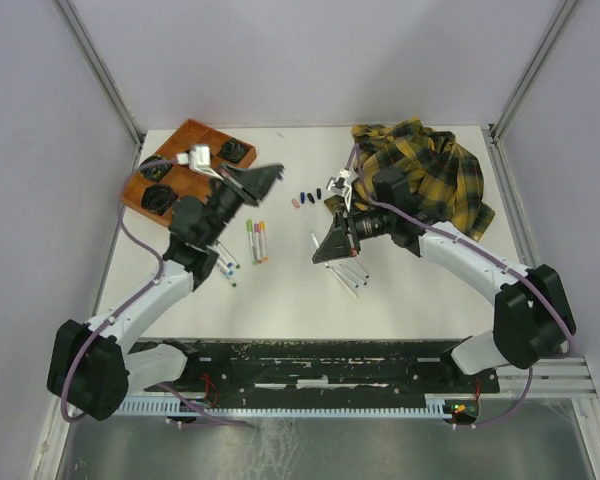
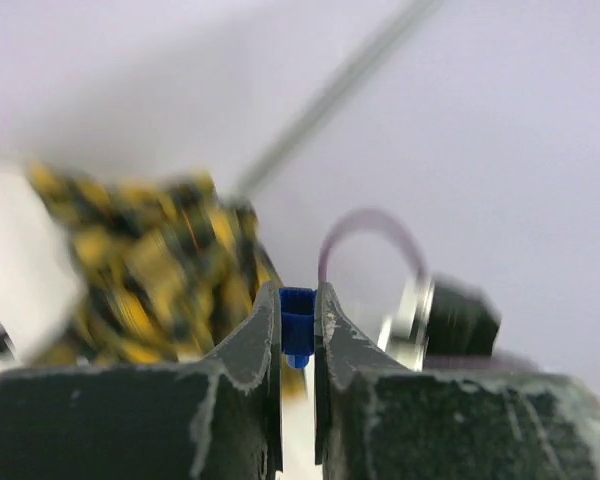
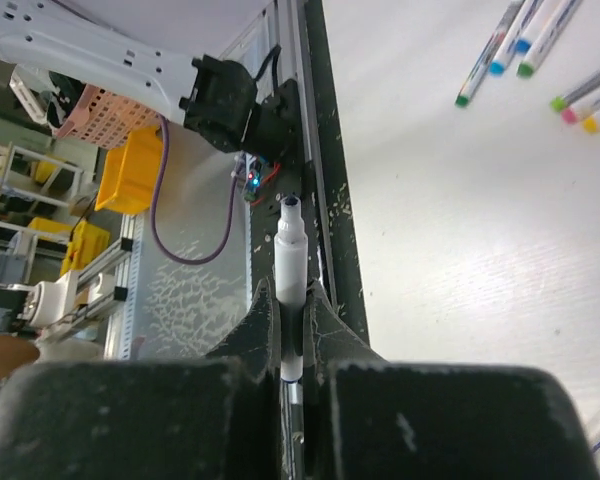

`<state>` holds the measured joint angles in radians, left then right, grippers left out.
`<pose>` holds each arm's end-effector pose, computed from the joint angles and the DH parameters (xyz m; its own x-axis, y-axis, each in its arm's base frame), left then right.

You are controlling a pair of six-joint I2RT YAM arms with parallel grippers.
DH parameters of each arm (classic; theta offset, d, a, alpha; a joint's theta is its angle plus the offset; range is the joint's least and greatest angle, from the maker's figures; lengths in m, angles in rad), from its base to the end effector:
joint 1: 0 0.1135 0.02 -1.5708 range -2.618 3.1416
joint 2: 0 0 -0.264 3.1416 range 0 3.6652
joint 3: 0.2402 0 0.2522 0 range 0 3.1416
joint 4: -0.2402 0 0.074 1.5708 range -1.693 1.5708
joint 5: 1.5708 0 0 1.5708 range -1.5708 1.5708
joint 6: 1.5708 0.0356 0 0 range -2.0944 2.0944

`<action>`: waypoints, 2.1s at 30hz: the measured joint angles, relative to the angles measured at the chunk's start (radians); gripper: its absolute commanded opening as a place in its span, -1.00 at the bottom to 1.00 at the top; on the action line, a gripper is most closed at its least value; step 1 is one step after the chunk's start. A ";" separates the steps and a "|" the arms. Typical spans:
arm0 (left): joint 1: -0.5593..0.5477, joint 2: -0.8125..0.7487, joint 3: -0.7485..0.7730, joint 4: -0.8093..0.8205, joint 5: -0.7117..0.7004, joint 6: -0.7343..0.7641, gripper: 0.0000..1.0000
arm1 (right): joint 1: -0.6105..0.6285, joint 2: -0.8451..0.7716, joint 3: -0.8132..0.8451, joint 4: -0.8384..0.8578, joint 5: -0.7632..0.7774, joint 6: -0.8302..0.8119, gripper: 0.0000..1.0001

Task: Open the pen caps
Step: Open the pen cap from the pen, then place the pen cap at the center of the board.

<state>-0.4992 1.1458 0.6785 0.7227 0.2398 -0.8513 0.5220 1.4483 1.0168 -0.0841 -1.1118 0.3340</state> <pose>0.2259 -0.1328 0.3247 -0.3553 -0.6384 -0.6828 0.6062 0.3986 -0.6882 0.2558 0.1840 0.2833 -0.6978 -0.2338 -0.6770 -0.7073 0.0760 0.7028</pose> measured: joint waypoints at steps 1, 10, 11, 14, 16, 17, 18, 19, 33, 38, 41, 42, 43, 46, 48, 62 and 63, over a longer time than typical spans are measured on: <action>0.043 0.004 0.043 0.002 -0.029 0.003 -0.95 | 0.000 0.008 0.000 -0.020 -0.003 -0.006 -1.00; 0.138 0.066 0.200 0.043 -0.109 0.011 -0.95 | 0.005 0.055 0.062 -0.304 0.111 -0.180 -1.00; 0.138 0.088 0.200 0.037 -0.109 0.011 -0.94 | 0.007 0.057 0.087 -0.350 0.162 -0.214 -1.00; 0.138 0.183 0.214 -0.016 -0.108 0.011 -0.94 | 0.007 0.056 0.148 -0.444 0.313 -0.296 -1.00; 0.138 0.282 0.277 -0.119 -0.107 0.011 -0.94 | 0.002 0.056 0.163 -0.477 0.428 -0.334 -1.00; 0.138 0.328 0.315 -0.163 -0.107 0.011 -0.94 | -0.002 0.057 0.163 -0.487 0.470 -0.344 -0.98; 0.138 0.380 0.362 -0.215 -0.107 0.011 -0.94 | -0.007 0.060 0.163 -0.505 0.523 -0.357 -0.97; 0.138 0.436 0.414 -0.268 -0.105 0.011 -0.94 | -0.014 0.067 0.165 -0.526 0.579 -0.368 -0.95; 0.040 0.954 0.951 -0.783 -0.198 0.034 -0.94 | -0.101 0.351 0.235 -0.663 0.934 -0.435 -0.78; -0.020 1.073 1.126 -0.914 -0.267 0.059 -0.94 | -0.102 0.404 0.254 -0.672 0.935 -0.435 -0.72; -0.041 1.122 1.180 -0.962 -0.291 0.060 -0.95 | -0.105 0.436 0.265 -0.676 0.929 -0.434 -0.68; -0.045 1.137 1.194 -0.977 -0.296 0.060 -0.94 | -0.105 0.446 0.267 -0.678 0.926 -0.433 -0.66; -0.046 1.149 1.203 -0.986 -0.300 0.060 -0.94 | -0.106 0.455 0.271 -0.682 0.923 -0.433 -0.64; -0.046 1.186 1.246 -1.025 -0.319 0.060 -0.94 | -0.107 0.477 0.274 -0.689 0.909 -0.429 -0.58; -0.046 1.214 1.276 -1.034 -0.323 0.060 -0.94 | -0.110 0.479 0.277 -0.695 0.903 -0.428 -0.55; -0.047 1.317 1.390 -1.089 -0.342 0.060 -0.75 | -0.134 0.492 0.292 -0.711 0.861 -0.415 -0.37; -0.047 1.324 1.402 -1.092 -0.344 0.060 -0.72 | -0.135 0.492 0.292 -0.711 0.859 -0.414 -0.36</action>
<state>-0.5461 2.4699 2.0800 -0.3695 -0.1040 -0.7914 0.3874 1.9404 1.3090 -0.7956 -0.2527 -0.0803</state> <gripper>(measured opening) 0.129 0.308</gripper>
